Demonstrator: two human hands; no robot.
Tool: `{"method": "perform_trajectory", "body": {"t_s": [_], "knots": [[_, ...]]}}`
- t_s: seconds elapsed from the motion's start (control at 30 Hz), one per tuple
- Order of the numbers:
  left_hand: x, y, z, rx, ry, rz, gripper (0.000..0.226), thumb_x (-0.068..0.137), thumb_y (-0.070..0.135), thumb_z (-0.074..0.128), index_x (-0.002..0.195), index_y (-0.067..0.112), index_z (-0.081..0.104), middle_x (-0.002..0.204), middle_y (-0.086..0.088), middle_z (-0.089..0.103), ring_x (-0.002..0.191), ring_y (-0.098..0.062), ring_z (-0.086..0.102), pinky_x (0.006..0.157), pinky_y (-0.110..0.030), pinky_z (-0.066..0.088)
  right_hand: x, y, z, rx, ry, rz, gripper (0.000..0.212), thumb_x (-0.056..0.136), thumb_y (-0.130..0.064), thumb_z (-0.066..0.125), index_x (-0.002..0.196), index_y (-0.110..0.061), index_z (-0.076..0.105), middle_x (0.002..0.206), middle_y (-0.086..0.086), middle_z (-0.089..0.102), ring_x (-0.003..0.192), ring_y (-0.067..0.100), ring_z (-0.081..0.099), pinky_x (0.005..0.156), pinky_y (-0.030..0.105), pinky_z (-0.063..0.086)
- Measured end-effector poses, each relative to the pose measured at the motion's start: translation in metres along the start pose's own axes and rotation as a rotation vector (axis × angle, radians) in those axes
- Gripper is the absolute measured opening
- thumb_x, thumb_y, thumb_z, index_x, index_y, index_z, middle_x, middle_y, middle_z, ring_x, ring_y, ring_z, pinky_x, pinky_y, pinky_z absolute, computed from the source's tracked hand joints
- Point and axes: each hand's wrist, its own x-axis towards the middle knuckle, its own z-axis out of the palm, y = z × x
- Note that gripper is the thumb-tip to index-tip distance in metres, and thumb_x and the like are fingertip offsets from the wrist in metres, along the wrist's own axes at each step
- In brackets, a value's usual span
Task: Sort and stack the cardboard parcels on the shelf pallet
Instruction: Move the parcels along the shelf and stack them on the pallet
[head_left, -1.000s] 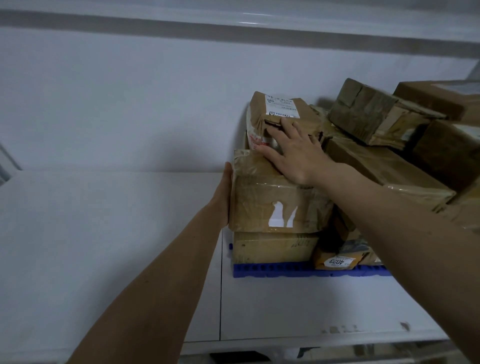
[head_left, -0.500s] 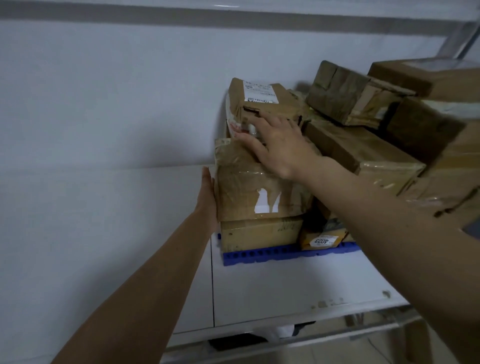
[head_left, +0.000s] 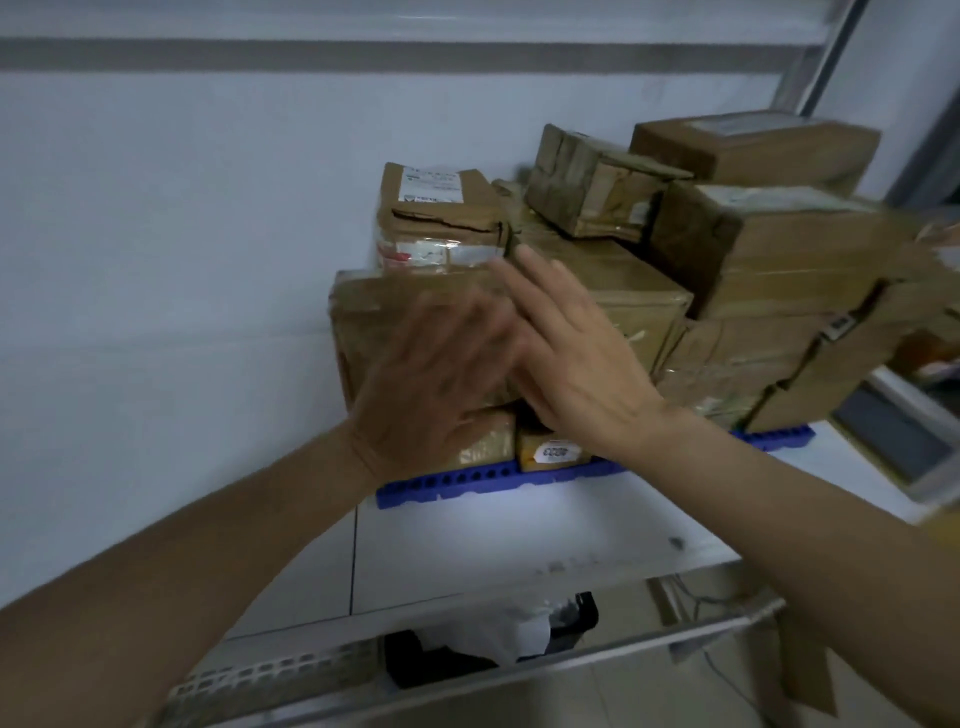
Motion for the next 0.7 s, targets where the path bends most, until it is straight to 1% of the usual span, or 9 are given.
{"method": "perform_trajectory", "body": {"t_s": [0.07,0.1,0.2,0.27,0.33,0.4,0.47,0.53,0.7], "knots": [[0.007,0.022,0.015,0.123,-0.009,0.174,0.064,0.099,0.050,0.043,0.149,0.021,0.015,0.160,-0.004,-0.008,0.147,-0.024,-0.004,0.116,-0.051,0.015,-0.037,0.016,-0.006,-0.093,0.024,0.033,0.060,0.094,-0.022,0.057,0.144,0.001,0.033,0.153,0.023,0.024,0.144,0.039,0.015,0.116,0.053,0.018],[0.012,0.030,0.021,0.141,-0.001,0.217,0.058,0.099,0.045,0.047,0.145,0.023,0.021,0.159,-0.005,-0.004,0.147,-0.025,-0.003,0.115,-0.052,0.018,-0.057,0.022,-0.007,-0.131,0.008,0.061,0.063,0.094,-0.022,0.058,0.145,0.002,0.030,0.154,0.024,0.021,0.144,0.039,0.014,0.116,0.054,0.019],[0.028,0.043,0.040,0.201,-0.052,0.254,0.063,0.092,0.043,0.055,0.144,0.024,0.025,0.152,-0.008,0.019,0.144,-0.029,0.014,0.111,-0.056,0.021,-0.101,0.037,-0.002,-0.200,-0.059,0.165,0.076,0.091,-0.025,0.061,0.147,0.000,0.018,0.155,0.023,0.016,0.144,0.039,0.011,0.116,0.055,0.019],[0.032,0.043,0.050,0.303,-0.126,0.259,0.083,0.081,0.059,0.059,0.145,0.024,0.020,0.150,-0.010,0.019,0.139,-0.031,0.020,0.111,-0.060,0.014,-0.111,0.044,0.005,-0.226,-0.094,0.212,0.082,0.089,-0.035,0.058,0.148,0.000,0.013,0.155,0.023,0.013,0.144,0.040,0.009,0.116,0.054,0.017],[0.034,0.040,0.055,0.359,-0.161,0.225,0.079,0.083,0.059,0.050,0.146,0.023,0.018,0.150,-0.011,0.017,0.138,-0.031,0.020,0.109,-0.066,0.016,-0.112,0.049,0.013,-0.269,-0.123,0.240,0.091,0.084,-0.041,0.062,0.148,0.000,0.012,0.155,0.022,0.011,0.144,0.039,0.008,0.116,0.054,0.016],[0.034,0.036,0.060,0.327,-0.150,0.162,0.055,0.095,0.045,0.031,0.144,0.023,0.022,0.149,-0.010,0.020,0.141,-0.032,0.014,0.104,-0.068,0.023,-0.110,0.052,0.022,-0.303,-0.139,0.253,0.100,0.079,-0.042,0.070,0.149,-0.002,0.011,0.155,0.020,0.008,0.144,0.039,0.008,0.116,0.054,0.016],[0.032,0.031,0.065,0.316,-0.158,0.126,0.043,0.102,0.035,0.019,0.144,0.024,0.022,0.149,-0.009,0.019,0.146,-0.032,-0.005,0.105,-0.068,0.022,-0.106,0.054,0.032,-0.326,-0.134,0.250,0.103,0.076,-0.042,0.074,0.149,-0.005,0.011,0.155,0.018,0.008,0.143,0.039,0.009,0.115,0.055,0.016],[0.029,0.028,0.070,0.332,-0.174,0.121,0.044,0.103,0.031,0.018,0.146,0.025,0.019,0.150,-0.009,0.016,0.145,-0.031,-0.016,0.109,-0.067,0.018,-0.103,0.056,0.040,-0.345,-0.115,0.245,0.103,0.075,-0.039,0.076,0.150,-0.008,0.012,0.155,0.018,0.011,0.143,0.040,0.010,0.115,0.056,0.014],[0.029,0.033,0.076,0.328,-0.181,0.103,0.049,0.101,0.038,0.031,0.147,0.024,0.019,0.150,-0.009,0.016,0.145,-0.033,-0.014,0.110,-0.064,0.019,-0.104,0.060,0.052,-0.369,-0.081,0.230,0.102,0.077,-0.035,0.074,0.151,-0.011,0.008,0.156,0.015,0.012,0.143,0.037,0.010,0.114,0.058,0.010]]}}
